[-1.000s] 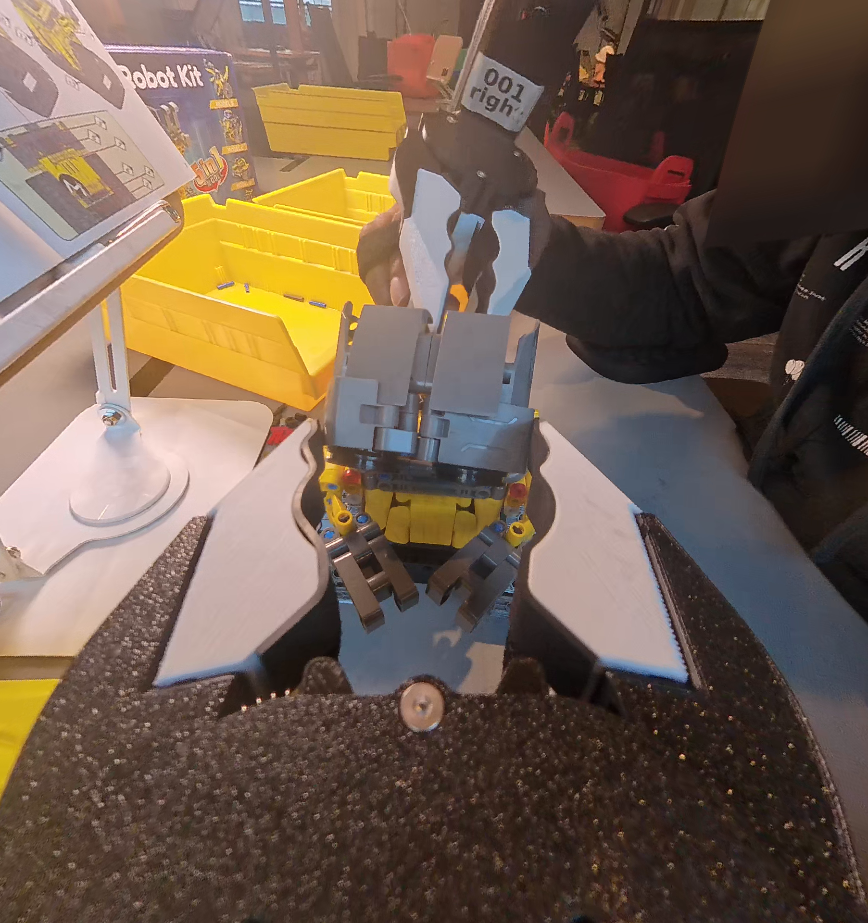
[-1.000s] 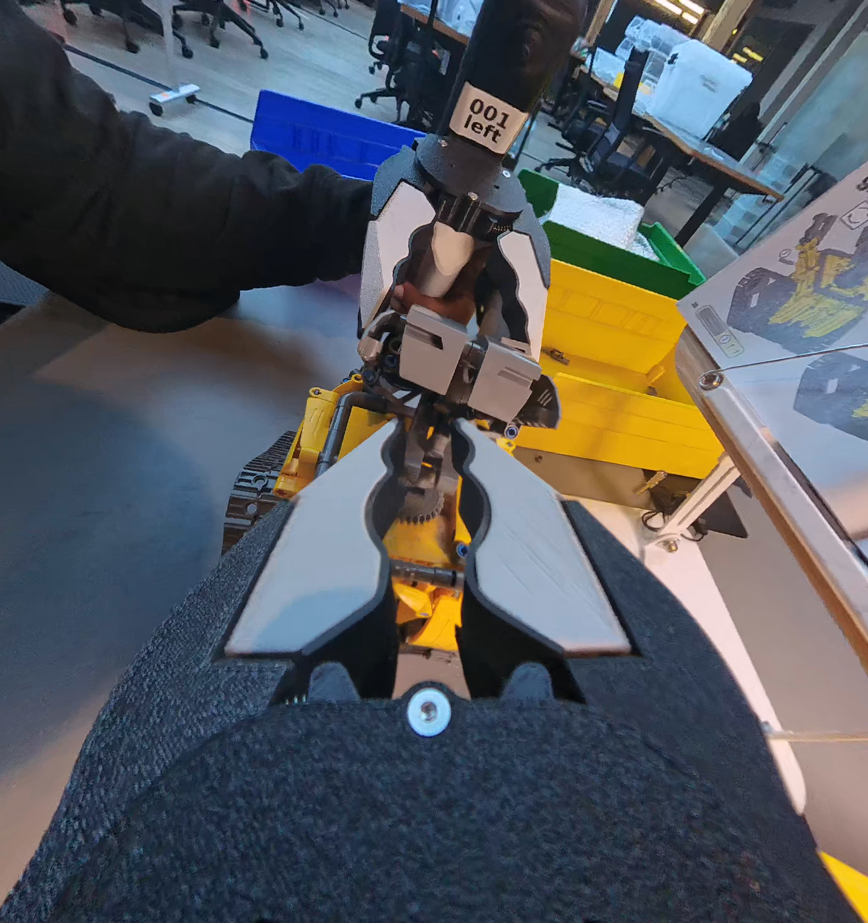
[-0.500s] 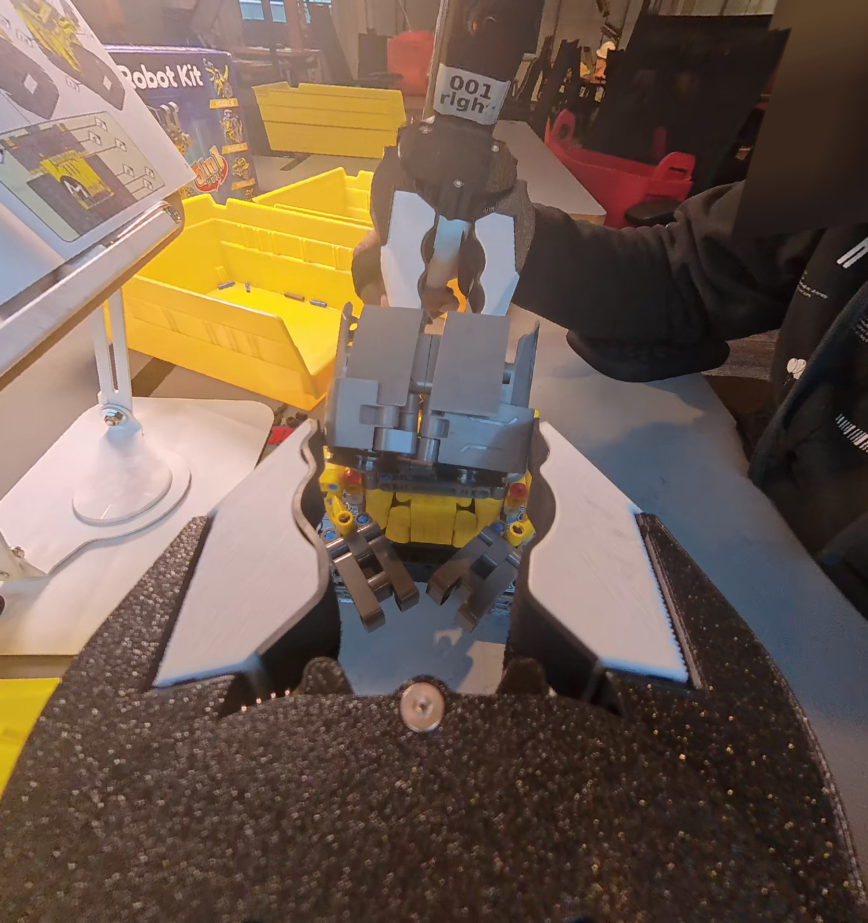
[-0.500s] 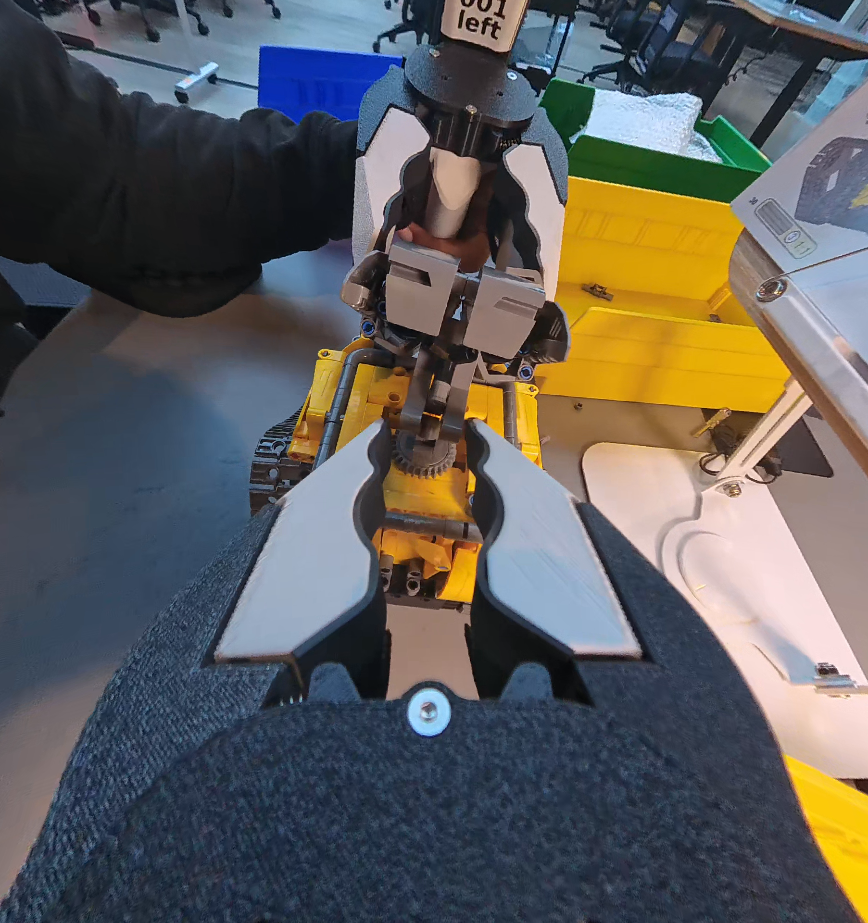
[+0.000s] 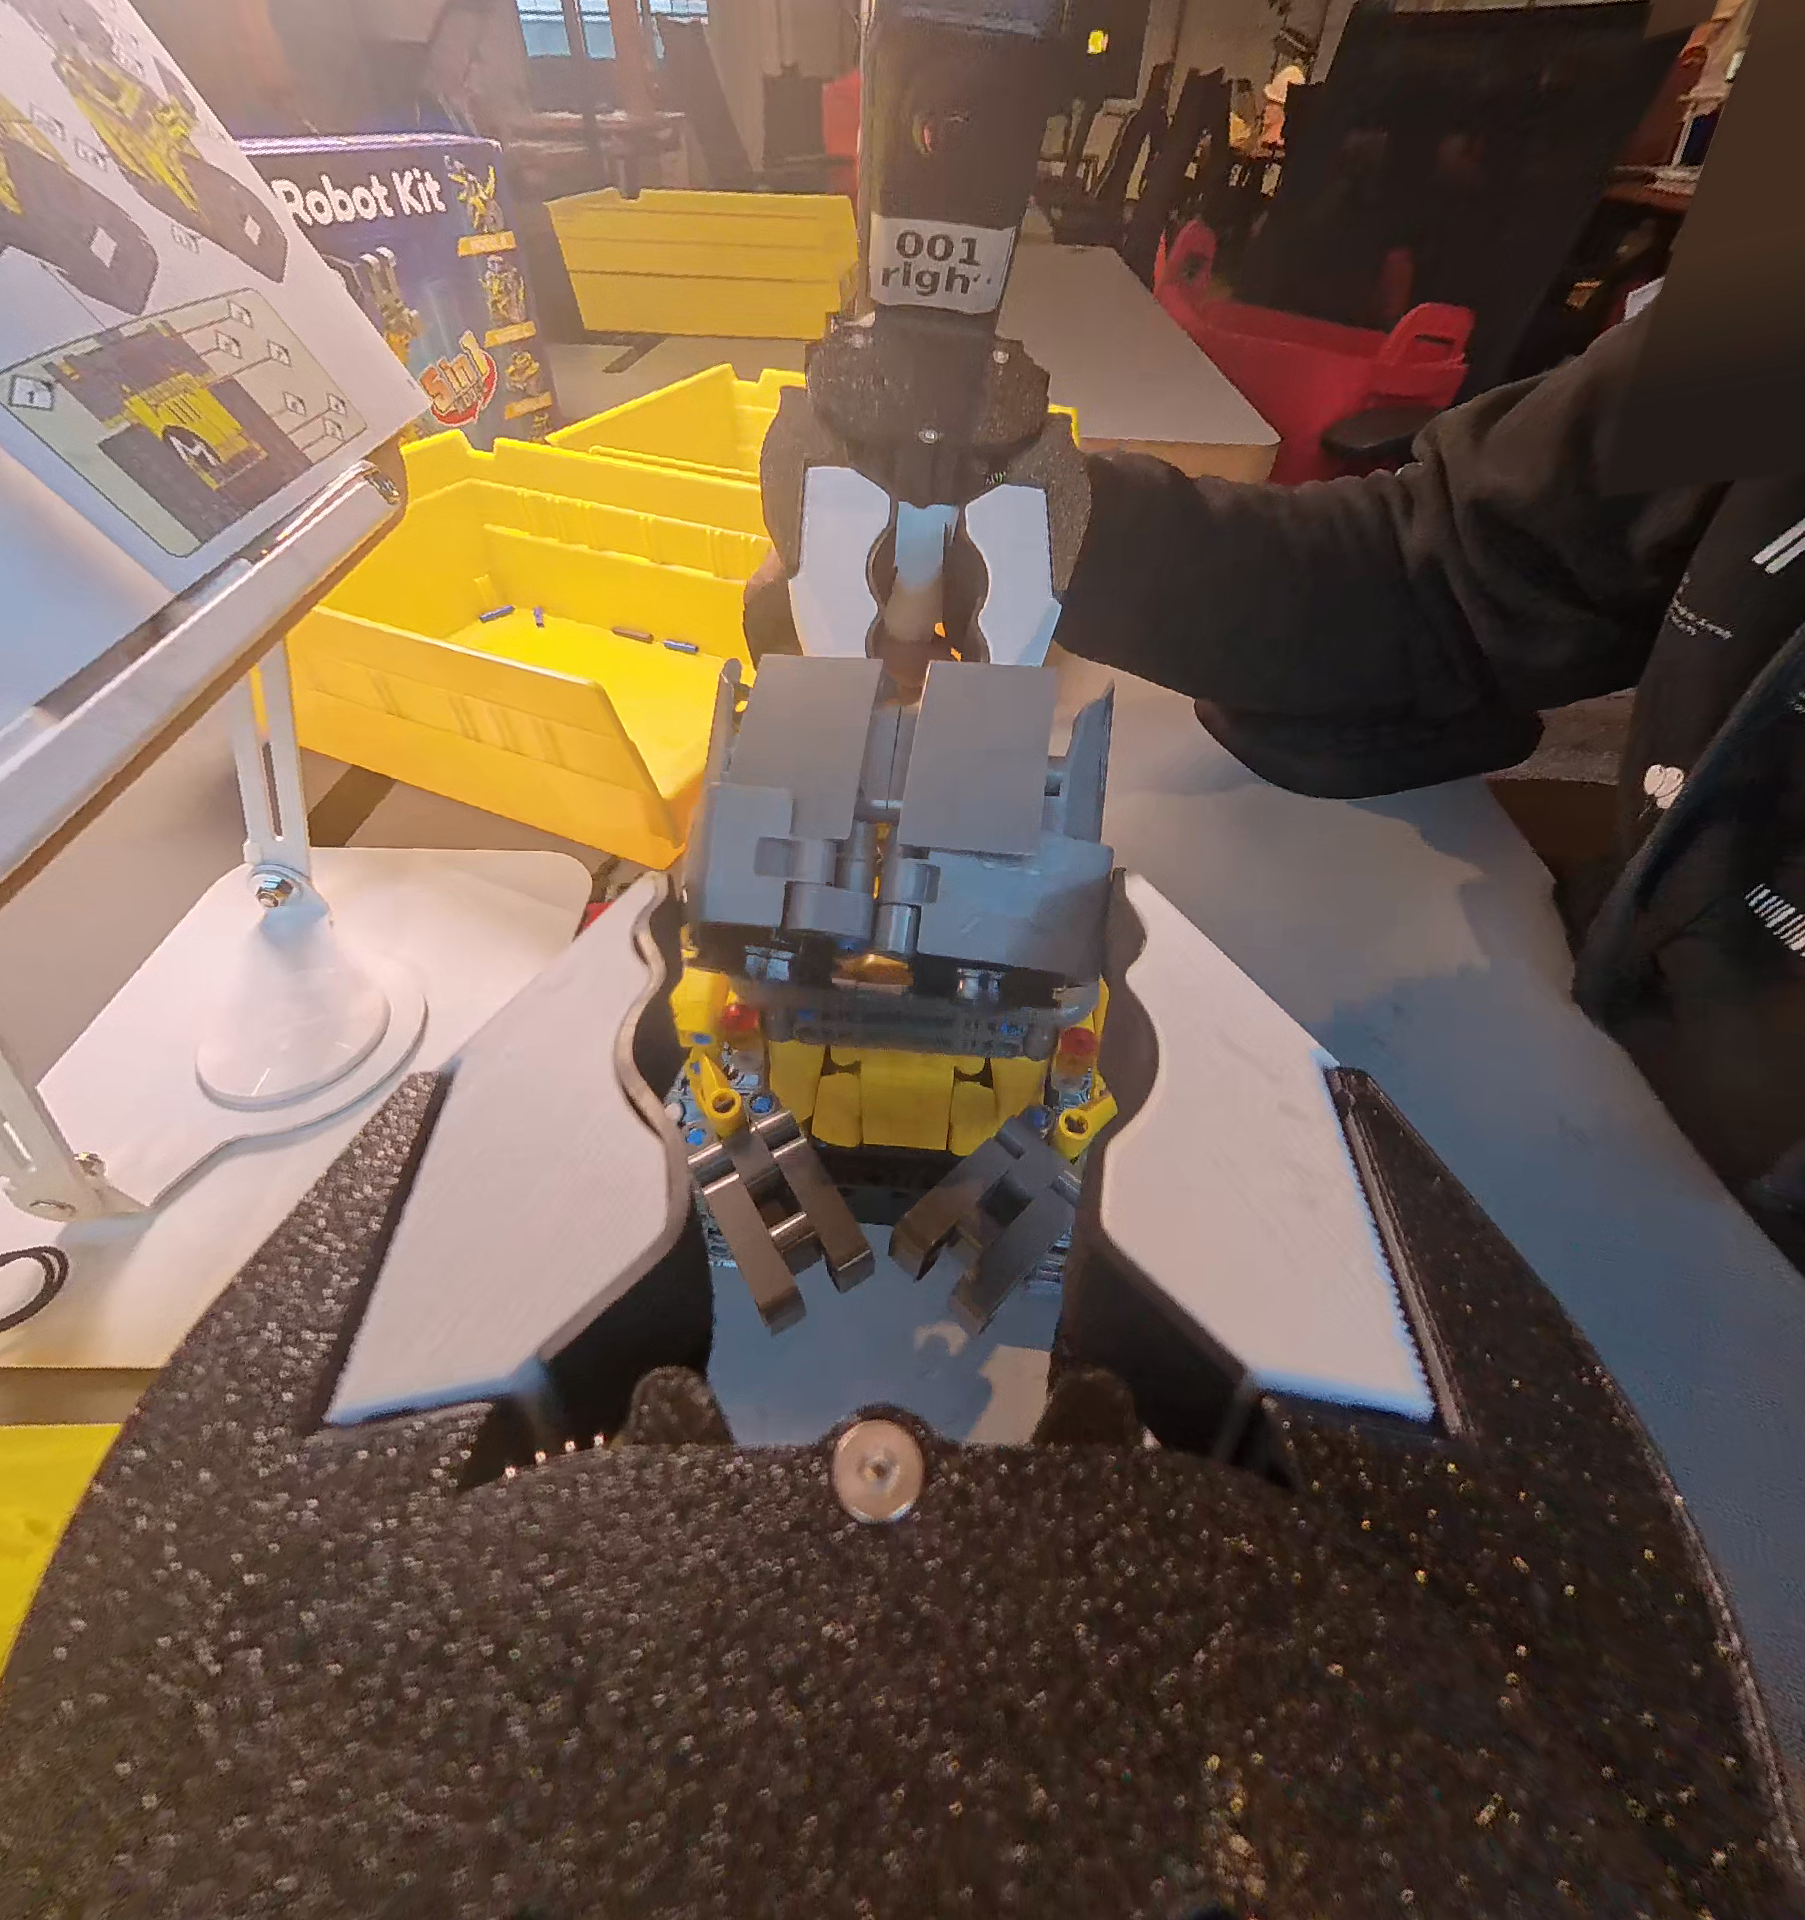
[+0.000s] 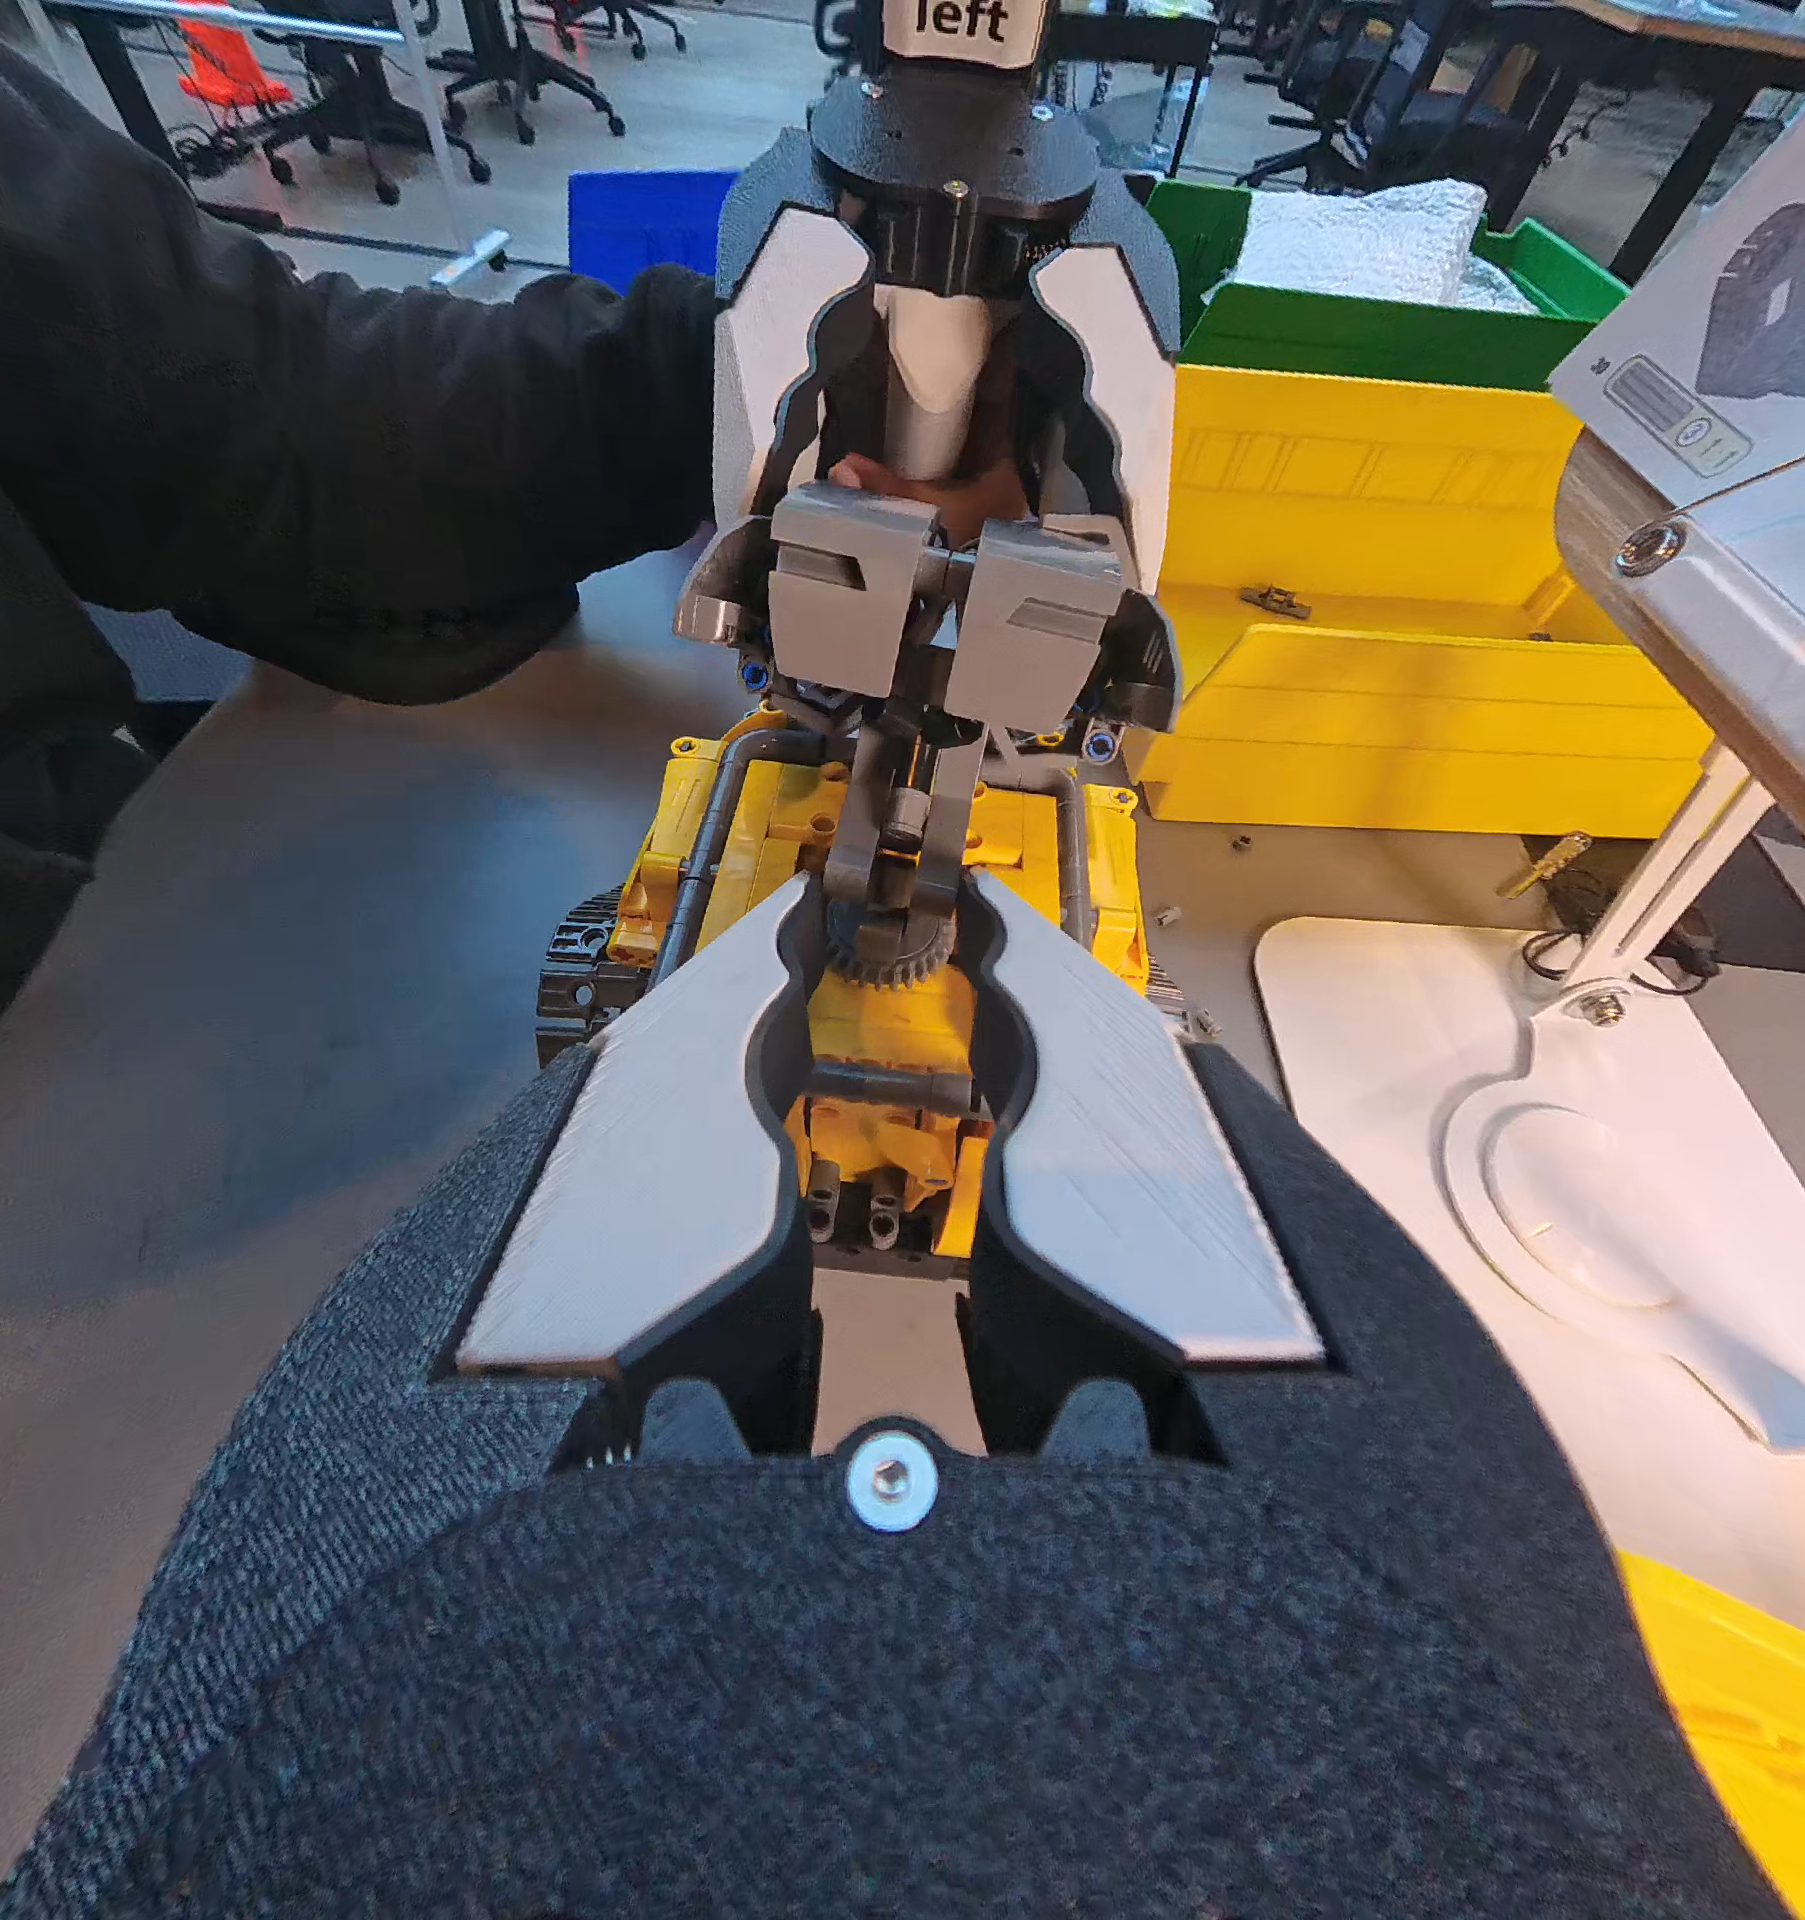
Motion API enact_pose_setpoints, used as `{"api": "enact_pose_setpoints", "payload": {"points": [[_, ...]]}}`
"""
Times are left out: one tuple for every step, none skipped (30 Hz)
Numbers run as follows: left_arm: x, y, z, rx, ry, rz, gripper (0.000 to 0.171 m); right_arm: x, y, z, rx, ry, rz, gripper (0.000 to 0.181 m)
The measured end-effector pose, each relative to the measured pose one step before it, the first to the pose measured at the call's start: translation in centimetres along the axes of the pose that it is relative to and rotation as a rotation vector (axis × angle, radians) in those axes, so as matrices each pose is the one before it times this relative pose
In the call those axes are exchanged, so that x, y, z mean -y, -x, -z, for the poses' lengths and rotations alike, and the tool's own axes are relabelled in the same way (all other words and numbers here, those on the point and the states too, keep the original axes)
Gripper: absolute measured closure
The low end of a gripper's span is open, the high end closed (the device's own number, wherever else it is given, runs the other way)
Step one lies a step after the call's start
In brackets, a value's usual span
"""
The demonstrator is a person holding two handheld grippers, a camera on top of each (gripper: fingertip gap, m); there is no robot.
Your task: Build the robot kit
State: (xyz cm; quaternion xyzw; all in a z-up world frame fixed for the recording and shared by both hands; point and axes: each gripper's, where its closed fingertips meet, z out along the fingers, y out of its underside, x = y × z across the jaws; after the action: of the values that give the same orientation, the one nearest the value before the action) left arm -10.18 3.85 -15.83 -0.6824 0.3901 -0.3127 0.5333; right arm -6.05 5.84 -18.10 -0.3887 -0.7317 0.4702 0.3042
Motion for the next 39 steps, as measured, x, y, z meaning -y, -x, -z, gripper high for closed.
{"api": "enact_pose_setpoints", "payload": {"points": [[0.106, -0.010, -0.001, 0.0014, -0.00198, -0.0030, 0.091, -0.040, 0.010, -0.021, 0.0031, -0.0020, -0.0046, 0.156], [0.099, -0.023, 0.003, 0.0008, -0.00228, -0.0016, 0.091, -0.033, 0.009, -0.009, 0.0030, -0.0020, -0.0041, 0.156], [0.085, -0.017, -0.006, 0.0002, -0.00179, -0.0012, 0.091, -0.037, 0.009, -0.008, 0.0029, -0.0026, -0.0034, 0.156], [0.090, -0.014, -0.008, -0.0001, -0.00296, -0.0014, 0.092, -0.033, 0.018, -0.014, 0.0037, -0.0017, -0.0049, 0.156], [0.086, -0.011, 0.001, -0.0003, -0.00370, -0.0008, 0.092, -0.028, 0.010, 0.002, 0.0026, -0.0017, -0.0032, 0.156], [0.086, -0.020, -0.017, -0.0007, -0.00413, 0.0002, 0.092, -0.035, 0.005, -0.017, 0.0020, -0.0013, -0.0020, 0.156], [0.081, -0.008, -0.019, -0.0007, -0.00454, 0.0003, 0.092, -0.031, 0.007, -0.006, 0.0022, -0.0010, -0.0031, 0.156], [0.100, -0.010, -0.017, -0.0004, -0.00526, 0.0000, 0.092, -0.032, 0.013, -0.006, 0.0024, -0.0010, -0.0036, 0.156], [0.115, -0.005, -0.037, -0.0003, -0.00614, 0.0001, 0.092, -0.038, 0.003, 0.001, 0.0023, -0.0007, -0.0036, 0.156], [0.123, -0.014, -0.044, -0.0001, -0.00664, -0.0001, 0.092, -0.043, 0.009, 0.000, 0.0023, -0.0002, -0.0032, 0.156], [0.117, -0.013, -0.044, 0.0005, -0.00616, -0.0010, 0.092, -0.051, 0.003, 0.000, 0.0023, -0.0004, -0.0036, 0.156], [0.103, -0.008, -0.037, 0.0006, -0.00512, -0.0016, 0.092, -0.048, 0.009, -0.012, 0.0026, -0.0003, -0.0035, 0.156], [0.100, -0.014, -0.037, 0.0003, -0.00413, -0.0019, 0.092, -0.037, 0.009, 0.002, 0.0027, -0.0007, -0.0038, 0.156], [0.084, -0.025, -0.031, 0.0002, -0.00373, -0.0019, 0.092, -0.050, 0.006, -0.017, 0.0026, 0.0001, -0.0038, 0.156], [0.080, -0.012, -0.026, 0.0003, -0.00351, -0.0017, 0.092, -0.036, 0.011, -0.012, 0.0017, 0.0007, -0.0021, 0.156], [0.065, -0.027, -0.029, 0.0003, -0.00309, -0.0015, 0.092, -0.036, 0.003, -0.012, 0.0014, 0.0007, -0.0016, 0.156], [0.069, -0.013, -0.025, -0.0002, -0.00264, -0.0012, 0.092, -0.029, 0.007, -0.015, 0.0014, 0.0002, -0.0021, 0.156], [0.060, -0.029, -0.009, -0.0010, -0.00215, -0.0010, 0.092, -0.035, 0.003, 0.002, 0.0017, 0.0001, -0.0026, 0.156], [0.065, -0.021, -0.011, -0.0003, -0.00253, -0.0007, 0.092, -0.024, 0.000, -0.006, 0.0014, 0.0004, -0.0023, 0.156], [0.069, -0.004, 0.007, 0.0011, -0.00309, -0.0002, 0.092, -0.041, 0.015, 0.000, 0.0009, 0.0008, -0.0014, 0.156], [0.080, -0.017, 0.061, 0.0005, -0.00381, 0.0002, 0.093, -0.024, -0.001, 0.005, 0.0009, 0.0010, -0.0012, 0.156], [0.114, 0.003, 0.124, 0.0001, -0.00565, 0.0011, 0.093, -0.043, 0.010, 0.011, 0.0004, 0.0015, 0.0000, 0.156], [0.129, 0.014, 0.194, 0.0002, -0.00760, 0.0019, 0.094, -0.066, 0.000, 0.010, 0.0004, 0.0036, 0.0000, 0.156], [0.122, 0.059, 0.233, 0.0011, -0.00739, 0.0020, 0.094, -0.049, 0.015, 0.023, 0.0009, 0.0026, 0.0003, 0.156], [0.038, 0.046, 0.222, 0.0010, -0.00377, 0.0027, 0.093, -0.020, 0.012, 0.026, 0.0006, 0.0008, -0.0002, 0.156], [-0.069, 0.048, 0.161, 0.0000, 0.00286, 0.0034, 0.091, -0.024, 0.000, 0.004, 0.0001, 0.0010, 0.0001, 0.156], [-0.169, 0.027, 0.056, 0.0004, 0.00851, 0.0022, 0.089, -0.001, 0.001, -0.006, 0.0009, -0.0006, -0.0016, 0.156], [-0.181, 0.011, -0.044, 0.0000, 0.00904, 0.0002, 0.088, -0.011, 0.005, -0.001, 0.0009, 0.0001, -0.0020, 0.156], [-0.139, -0.058, -0.112, -0.0032, 0.00583, 0.0000, 0.086, -0.005, 0.012, 0.011, 0.0012, 0.0001, -0.0018, 0.156], [-0.070, -0.096, -0.190, -0.0050, 0.00309, 0.0002, 0.086, -0.012, -0.001, 0.009, 0.0010, -0.0002, -0.0016, 0.156], [-0.034, -0.066, -0.209, -0.0017, 0.00217, -0.0021, 0.086, -0.015, 0.015, -0.001, 0.0013, -0.0005, -0.0020, 0.156], [-0.026, -0.017, -0.211, 0.0019, 0.00322, -0.0044, 0.087, -0.006, -0.008, 0.000, 0.0008, -0.0004, -0.0016, 0.156], [0.007, -0.045, -0.158, 0.0011, 0.00237, -0.0041, 0.090, -0.010, 0.008, 0.001, 0.0006, -0.0001, -0.0012, 0.157], [0.123, -0.051, -0.106, 0.0006, -0.00336, -0.0024, 0.091, -0.043, 0.005, -0.009, 0.0004, 0.0032, -0.0010, 0.156], [0.150, -0.024, -0.056, 0.0015, -0.00376, -0.0021, 0.091, -0.064, 0.005, -0.015, -0.0007, 0.0034, 0.0018, 0.156], [0.060, -0.022, -0.026, 0.0015, 0.00206, -0.0031, 0.092, -0.019, -0.008, -0.009, -0.0006, 0.0010, 0.0004, 0.156], [0.043, -0.012, -0.008, 0.0014, 0.00238, -0.0032, 0.092, -0.007, 0.008, -0.001, 0.0005, -0.0003, -0.0013, 0.156], [0.047, -0.007, -0.006, 0.0011, 0.00118, -0.0019, 0.092, -0.001, -0.011, -0.002, 0.0005, -0.0008, -0.0019, 0.156], [0.055, -0.007, -0.016, 0.0003, -0.00087, 0.0004, 0.093, -0.008, 0.005, -0.009, 0.0004, -0.0009, -0.0011, 0.156]]}}
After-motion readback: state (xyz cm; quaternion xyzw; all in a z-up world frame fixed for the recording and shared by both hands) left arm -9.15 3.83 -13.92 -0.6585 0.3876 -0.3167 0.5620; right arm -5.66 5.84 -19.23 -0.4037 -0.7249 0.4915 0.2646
